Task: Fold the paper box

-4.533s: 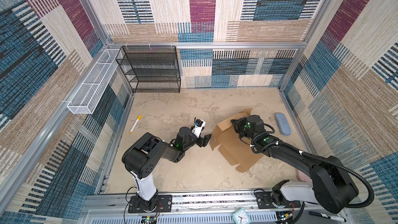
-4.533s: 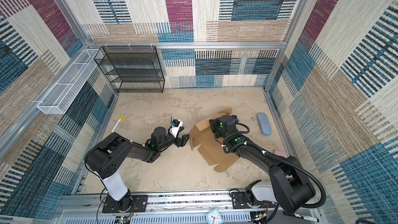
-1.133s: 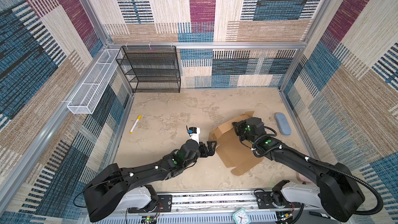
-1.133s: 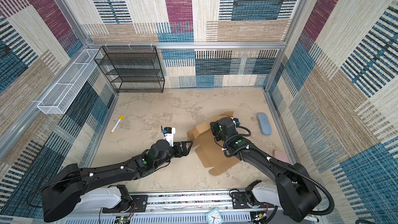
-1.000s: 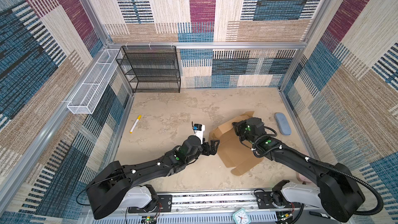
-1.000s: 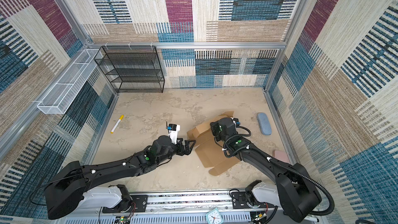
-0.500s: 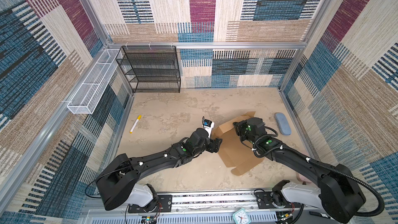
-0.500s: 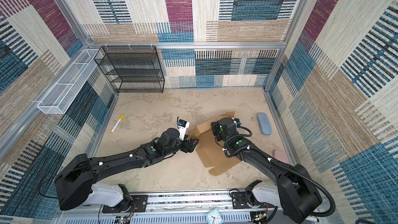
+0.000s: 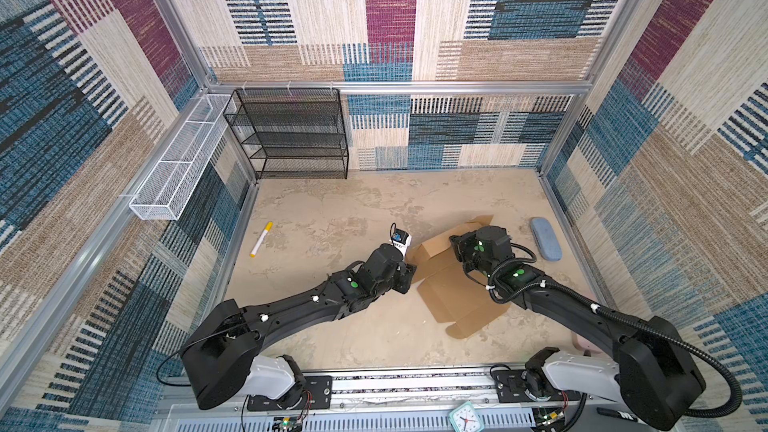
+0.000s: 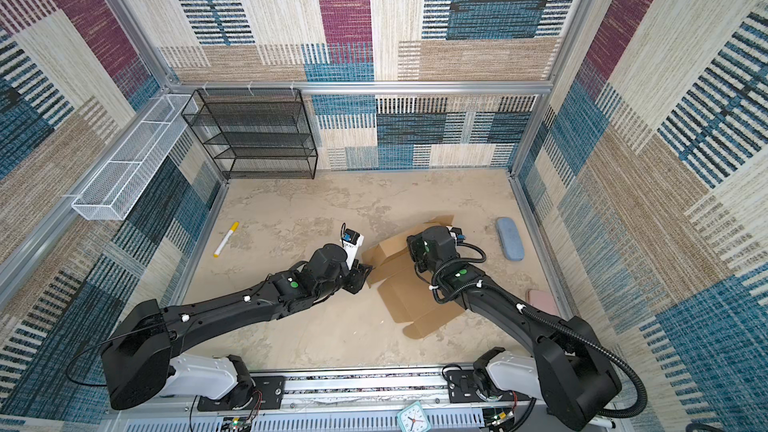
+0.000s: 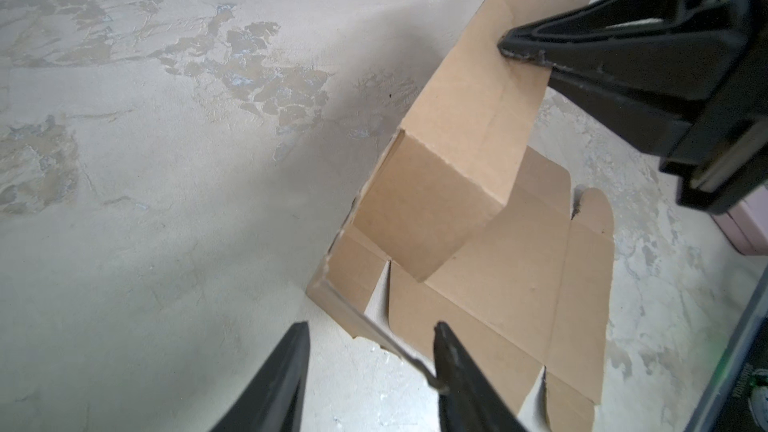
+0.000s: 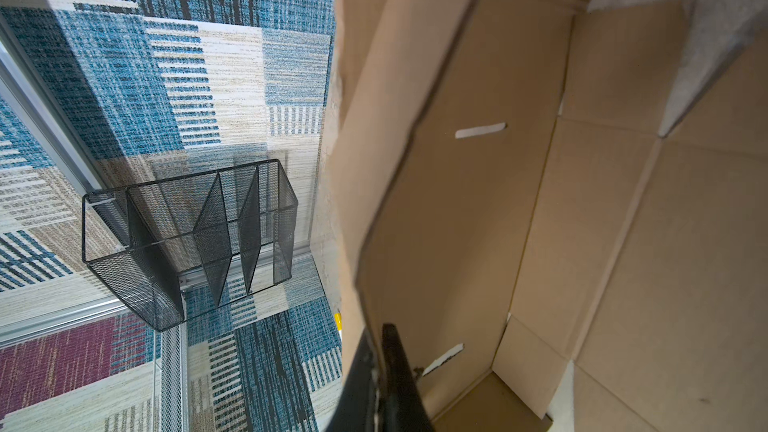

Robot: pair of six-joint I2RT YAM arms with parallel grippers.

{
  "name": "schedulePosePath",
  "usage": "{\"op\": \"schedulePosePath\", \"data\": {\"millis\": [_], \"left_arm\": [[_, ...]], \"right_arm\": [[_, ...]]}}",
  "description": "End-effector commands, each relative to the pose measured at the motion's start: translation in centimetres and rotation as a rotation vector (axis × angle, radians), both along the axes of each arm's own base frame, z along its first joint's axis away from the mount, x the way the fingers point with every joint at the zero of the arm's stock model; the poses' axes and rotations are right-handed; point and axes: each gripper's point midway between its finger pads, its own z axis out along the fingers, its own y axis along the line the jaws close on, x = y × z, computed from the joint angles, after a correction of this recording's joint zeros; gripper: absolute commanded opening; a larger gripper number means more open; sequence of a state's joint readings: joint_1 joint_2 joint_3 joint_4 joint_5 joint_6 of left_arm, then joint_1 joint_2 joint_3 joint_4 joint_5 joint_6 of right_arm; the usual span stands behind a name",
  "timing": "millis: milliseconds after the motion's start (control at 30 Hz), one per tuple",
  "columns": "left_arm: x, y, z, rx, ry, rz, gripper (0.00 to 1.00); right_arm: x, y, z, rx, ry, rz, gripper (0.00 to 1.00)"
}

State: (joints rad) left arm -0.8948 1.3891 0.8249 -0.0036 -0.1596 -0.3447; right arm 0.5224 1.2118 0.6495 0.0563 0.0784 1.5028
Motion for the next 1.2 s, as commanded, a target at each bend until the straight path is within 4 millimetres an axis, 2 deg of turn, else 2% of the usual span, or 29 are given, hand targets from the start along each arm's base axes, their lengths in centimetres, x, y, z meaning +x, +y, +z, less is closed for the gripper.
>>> {"op": "schedulePosePath", "data": {"millis": [0,333,500,633,767,900,1067,1167], "left_arm": [[0.4,0.8,-0.1,0.075,-0.024,0.004,0.39],[1.5,2.3,1.0,0.100,-0.039,0.039,0.32],[2.1,3.2,1.3,0.129,-0.042,0.066,0.27],[2.9,4.2,1.4,0.182,-0.055,0.104,0.18],[4.0,5.7,2.2,0.250,-0.099,0.150,0.01],[5.2,6.7,2.7,0.292,-0.114,0.166,0.00],[6.3,5.7,4.6,0.342,-0.214,0.067,0.00],[6.7,5.9,5.9,0.382,-0.288,0.041,0.00]], "right_arm": [[-0.7,-0.4,-1.1,-0.040,0.048,0.005,0.09],[-0.7,-0.3,-0.9,-0.039,0.039,0.011,0.18],[-0.8,-0.4,-0.4,-0.041,0.026,0.013,0.29],[-0.9,-0.4,0.0,-0.035,0.018,0.017,0.40],[-1.2,-0.7,0.7,-0.032,0.004,0.013,0.49],[-1.4,-1.0,1.8,-0.028,-0.028,0.009,0.55],[-1.7,-1.4,3.8,-0.016,-0.077,-0.001,0.57],[-1.8,-1.7,5.0,-0.003,-0.108,-0.011,0.57]]}}
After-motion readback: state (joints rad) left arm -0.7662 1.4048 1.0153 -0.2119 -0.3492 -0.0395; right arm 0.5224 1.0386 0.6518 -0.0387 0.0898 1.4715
